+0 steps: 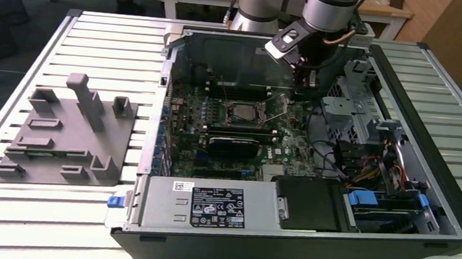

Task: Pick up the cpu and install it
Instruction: 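Close the cpu cover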

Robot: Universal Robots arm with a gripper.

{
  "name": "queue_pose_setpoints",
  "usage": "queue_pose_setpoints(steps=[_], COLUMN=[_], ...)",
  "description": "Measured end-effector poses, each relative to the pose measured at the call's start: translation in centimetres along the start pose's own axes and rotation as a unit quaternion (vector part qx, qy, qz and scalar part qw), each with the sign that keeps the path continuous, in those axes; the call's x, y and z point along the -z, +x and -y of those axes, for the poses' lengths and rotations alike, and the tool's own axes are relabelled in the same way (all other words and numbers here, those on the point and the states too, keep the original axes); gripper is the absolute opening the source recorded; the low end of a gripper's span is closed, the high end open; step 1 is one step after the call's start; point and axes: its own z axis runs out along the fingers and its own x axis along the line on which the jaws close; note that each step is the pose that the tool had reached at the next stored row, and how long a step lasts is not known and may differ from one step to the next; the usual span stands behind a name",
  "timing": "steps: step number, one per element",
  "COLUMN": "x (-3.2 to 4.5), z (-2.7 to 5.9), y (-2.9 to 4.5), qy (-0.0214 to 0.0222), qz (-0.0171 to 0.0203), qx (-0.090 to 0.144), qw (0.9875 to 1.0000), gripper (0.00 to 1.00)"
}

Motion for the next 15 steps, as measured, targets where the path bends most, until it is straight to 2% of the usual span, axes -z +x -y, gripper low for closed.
queue_pose_setpoints(steps=[8,15], x=[-1.09,-1.18], z=[0.07,1.56], y=[0.04,-0.04], qy=[0.0004,0.0004], qz=[0.0,0.0], qx=[0.0,0.0], qw=[1.0,1.0], gripper=[0.11,0.11])
